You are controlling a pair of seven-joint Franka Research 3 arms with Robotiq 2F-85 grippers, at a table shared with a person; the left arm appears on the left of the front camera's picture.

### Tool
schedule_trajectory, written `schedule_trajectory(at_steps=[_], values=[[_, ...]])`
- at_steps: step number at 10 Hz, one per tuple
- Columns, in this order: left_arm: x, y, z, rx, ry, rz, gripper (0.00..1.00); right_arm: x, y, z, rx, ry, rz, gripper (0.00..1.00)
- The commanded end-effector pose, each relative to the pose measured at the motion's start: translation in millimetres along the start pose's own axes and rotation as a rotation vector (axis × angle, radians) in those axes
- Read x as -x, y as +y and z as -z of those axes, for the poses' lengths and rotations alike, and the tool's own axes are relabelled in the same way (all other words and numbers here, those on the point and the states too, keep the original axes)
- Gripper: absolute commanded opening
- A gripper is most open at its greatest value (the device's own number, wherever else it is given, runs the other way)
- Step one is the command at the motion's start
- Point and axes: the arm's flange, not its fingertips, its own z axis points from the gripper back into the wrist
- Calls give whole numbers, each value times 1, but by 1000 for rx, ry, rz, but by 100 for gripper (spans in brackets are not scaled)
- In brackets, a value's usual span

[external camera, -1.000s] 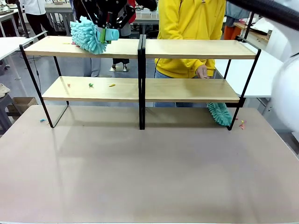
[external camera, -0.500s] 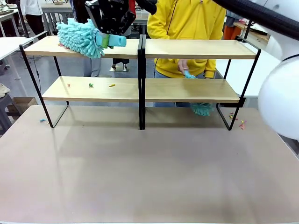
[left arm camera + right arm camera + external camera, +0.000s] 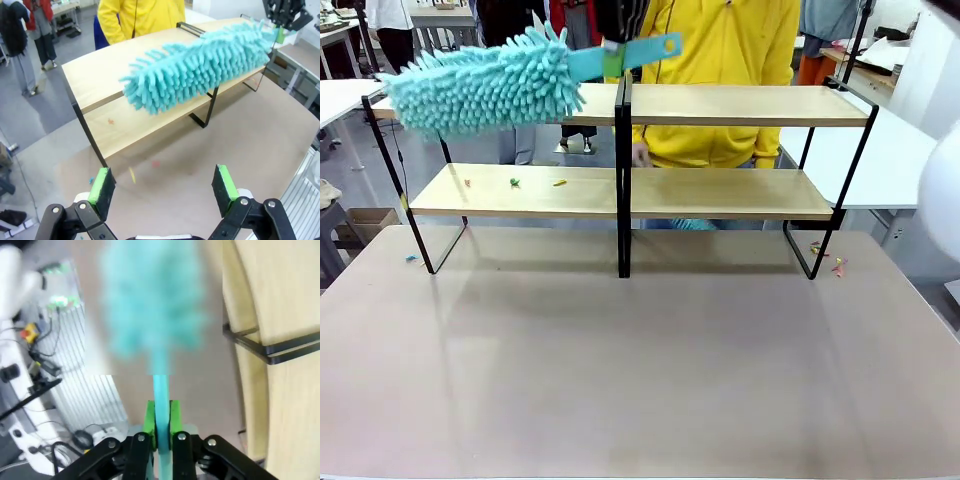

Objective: Clean the shelves.
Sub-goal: Clean another randomly selected level of the Shelf with the Duster.

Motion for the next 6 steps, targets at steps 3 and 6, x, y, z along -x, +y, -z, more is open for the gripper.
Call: schedule_trajectory(at_steps=[3, 6], values=[[-1, 0, 1, 2, -9, 0, 100, 29, -26, -25, -119, -237, -67, 12], [-1, 0, 1, 2, -9, 0, 100, 77, -19, -42, 5, -243, 46, 12]])
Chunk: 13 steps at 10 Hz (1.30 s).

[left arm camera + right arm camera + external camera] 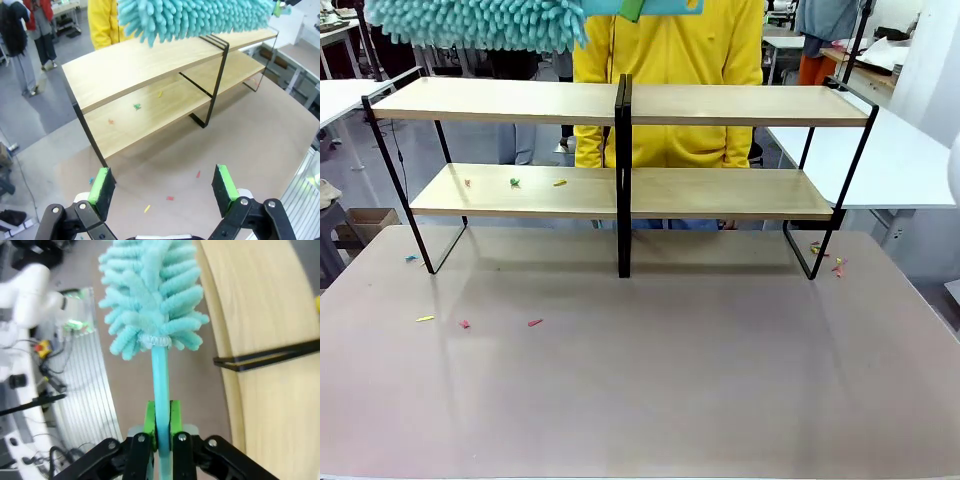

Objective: Clean the shelves.
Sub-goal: Clean another randomly selected level of the Shelf with the Duster.

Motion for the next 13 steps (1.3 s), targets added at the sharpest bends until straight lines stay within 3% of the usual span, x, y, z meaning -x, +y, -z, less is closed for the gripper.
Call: schedule_trajectory(at_steps=[1, 2, 3, 4, 6, 7, 8, 9, 13], values=[[-1, 0, 1, 2, -8, 0, 100, 72, 32, -16, 137, -27, 103, 12], [-1, 0, 1, 2, -8, 0, 100, 109, 41, -31, 176, -42, 183, 12], [-1, 0, 1, 2, -8, 0, 100, 167, 56, -46, 207, -45, 303, 12], [-1, 0, 1, 2, -8, 0, 100, 232, 76, -55, 245, -112, 419, 12], [-1, 0, 1, 2, -8, 0, 100, 318, 110, -36, 277, -59, 408, 12], [-1, 0, 1, 2, -8, 0, 100, 343, 118, -12, 220, -18, 382, 12], [-1, 0, 1, 2, -8, 0, 100, 346, 117, 11, 129, 2, 508, 12], [-1, 0, 1, 2, -8, 0, 100, 172, 37, -203, 274, -15, 440, 12], [-1, 0, 1, 2, -8, 0, 100, 172, 37, -203, 274, -15, 440, 12]])
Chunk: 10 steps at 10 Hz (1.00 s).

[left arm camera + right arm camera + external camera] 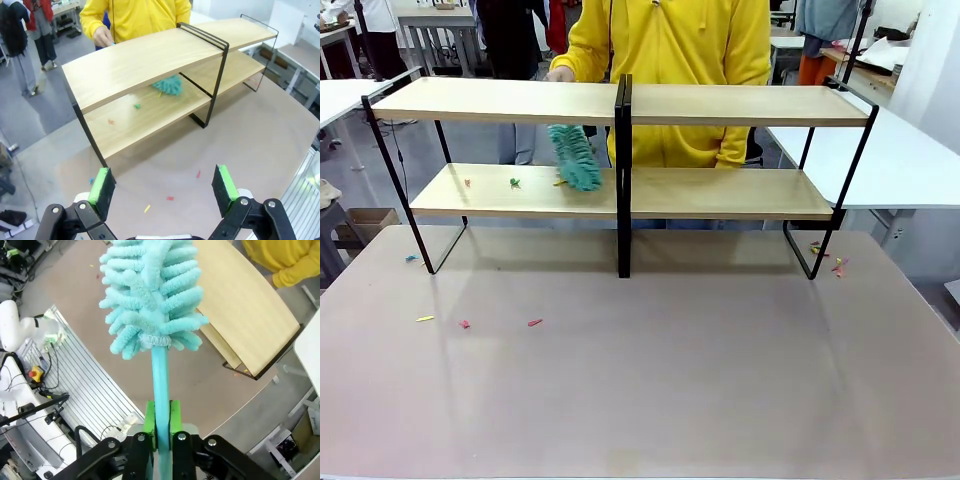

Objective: Clean the shelves.
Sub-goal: Clean another randomly selected level of the Shelf with the Duster.

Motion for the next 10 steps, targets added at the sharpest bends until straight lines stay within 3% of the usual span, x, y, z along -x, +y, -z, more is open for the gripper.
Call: schedule_trajectory(at_steps=[1, 2, 4, 5, 6, 8, 10], values=[[0, 0, 1, 3, -8, -1, 100, 1, -1, 0, -1, 4, 3, 12], [0, 0, 1, 3, -8, -1, 100, 20, -14, 3, -150, 280, -57, 12], [0, 0, 1, 3, -8, -1, 100, 99, -46, 1, -254, 397, 157, 12], [0, 0, 1, 3, -8, -1, 100, 145, -46, -3, -308, 398, 239, 12], [0, 0, 1, 3, -8, -1, 100, 195, -51, -19, -357, 296, 337, 12], [0, 0, 1, 3, -8, -1, 100, 240, -56, -42, -314, -14, 402, 12], [0, 0, 1, 3, -8, -1, 100, 261, -73, -56, -390, -235, 195, 12]])
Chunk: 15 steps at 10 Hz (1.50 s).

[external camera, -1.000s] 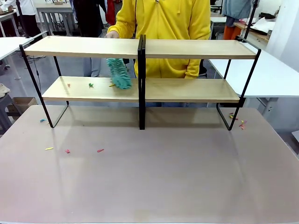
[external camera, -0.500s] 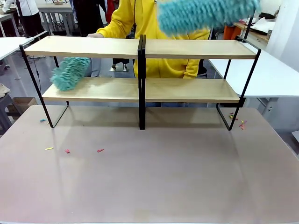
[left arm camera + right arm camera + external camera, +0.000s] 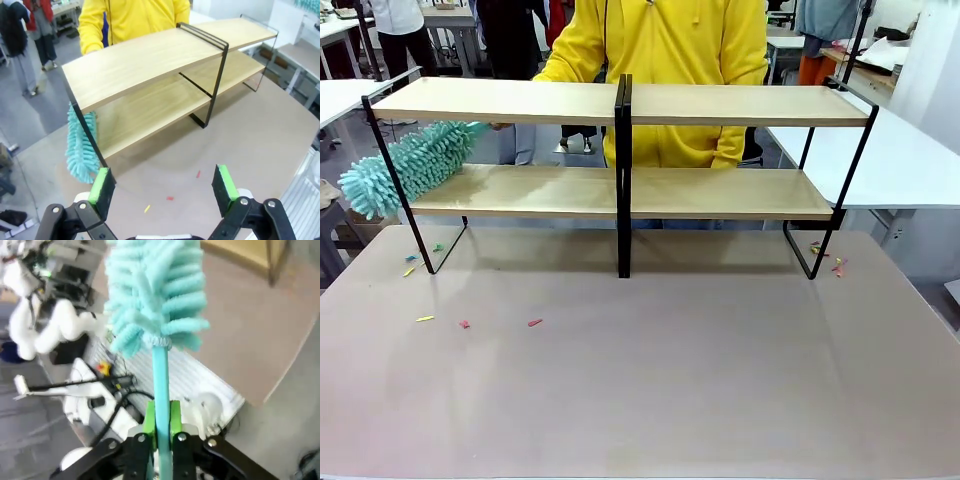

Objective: Clean the shelves.
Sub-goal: Clean another randomly selected level of the Shelf with the Duster, then place the Duster on the table.

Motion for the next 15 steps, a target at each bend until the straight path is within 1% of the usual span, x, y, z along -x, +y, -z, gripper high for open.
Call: schedule_trajectory(at_steps=[1, 2, 3, 4, 5, 6, 15], values=[[0, 0, 2, 3, -7, -1, 100, -30, -19, -5, -126, -51, -230, 12], [0, 0, 2, 3, -7, -1, 100, -30, -26, 1, -144, -34, -292, 12], [0, 0, 2, 3, -7, -1, 100, -31, -31, 15, -137, 25, -318, 12], [0, 0, 2, 3, -7, -1, 100, -33, -37, 27, -122, 111, -370, 12], [0, 0, 2, 3, -7, -1, 100, -38, -42, 36, -90, 119, -382, 12], [0, 0, 2, 3, -7, -1, 100, -44, -30, 29, -138, 27, -303, 12], [0, 0, 2, 3, -7, -1, 100, -44, -30, 29, -138, 27, -303, 12]])
